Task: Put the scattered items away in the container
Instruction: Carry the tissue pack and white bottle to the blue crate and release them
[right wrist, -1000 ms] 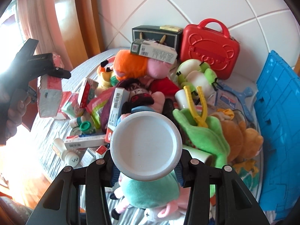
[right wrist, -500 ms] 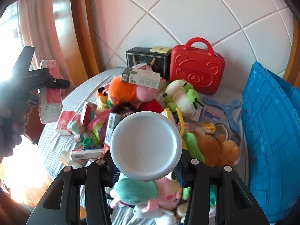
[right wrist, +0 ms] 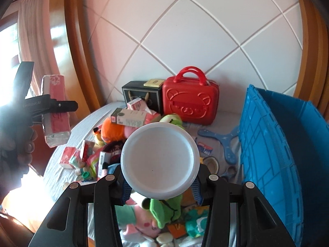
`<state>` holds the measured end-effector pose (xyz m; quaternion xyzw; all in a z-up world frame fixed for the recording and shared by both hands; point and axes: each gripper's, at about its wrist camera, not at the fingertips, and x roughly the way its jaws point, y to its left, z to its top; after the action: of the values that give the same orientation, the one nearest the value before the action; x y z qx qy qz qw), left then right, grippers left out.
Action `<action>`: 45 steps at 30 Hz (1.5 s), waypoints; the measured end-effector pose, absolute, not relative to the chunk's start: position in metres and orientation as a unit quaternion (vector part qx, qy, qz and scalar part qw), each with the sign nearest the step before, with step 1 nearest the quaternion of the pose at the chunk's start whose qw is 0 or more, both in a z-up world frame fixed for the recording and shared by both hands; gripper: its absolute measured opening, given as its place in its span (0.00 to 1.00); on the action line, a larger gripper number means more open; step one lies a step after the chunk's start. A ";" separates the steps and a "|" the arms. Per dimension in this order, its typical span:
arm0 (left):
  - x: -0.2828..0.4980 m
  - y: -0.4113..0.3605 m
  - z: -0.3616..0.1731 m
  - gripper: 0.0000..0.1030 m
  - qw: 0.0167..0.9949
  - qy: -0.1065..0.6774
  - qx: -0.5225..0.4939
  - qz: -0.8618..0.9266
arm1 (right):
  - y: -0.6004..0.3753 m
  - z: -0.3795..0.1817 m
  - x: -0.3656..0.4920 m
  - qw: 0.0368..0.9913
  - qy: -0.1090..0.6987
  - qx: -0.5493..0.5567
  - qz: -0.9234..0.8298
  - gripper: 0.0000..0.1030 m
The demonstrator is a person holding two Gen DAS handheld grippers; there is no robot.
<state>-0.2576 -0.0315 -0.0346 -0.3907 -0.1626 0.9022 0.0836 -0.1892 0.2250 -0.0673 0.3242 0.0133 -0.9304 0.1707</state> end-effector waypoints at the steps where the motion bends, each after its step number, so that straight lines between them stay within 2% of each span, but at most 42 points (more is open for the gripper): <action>1: -0.259 -0.020 -0.031 0.94 0.087 -0.159 -0.388 0.904 | 0.234 -0.064 -0.190 0.170 0.010 0.321 -0.932 0.44; 10: -0.269 0.078 -0.005 0.94 0.136 -0.120 -0.376 0.909 | 0.318 -0.037 -0.181 0.146 -0.022 0.291 -0.945 0.44; 20: -0.281 0.188 0.011 0.94 0.216 -0.079 -0.379 0.896 | 0.420 -0.028 -0.158 0.068 -0.066 0.268 -0.959 0.44; 34: -0.284 0.342 0.024 0.94 0.323 -0.016 -0.383 0.866 | 0.508 -0.050 -0.123 -0.020 -0.116 0.273 -0.955 0.44; 45: -0.296 0.427 0.010 0.94 0.368 0.037 -0.395 0.841 | 0.556 -0.076 -0.119 -0.054 -0.151 0.280 -0.947 0.44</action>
<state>-0.2956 0.4272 0.0099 -0.3954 0.0372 0.8408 0.3680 -0.1194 0.5559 -0.0757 0.2796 -0.1508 -0.9467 -0.0543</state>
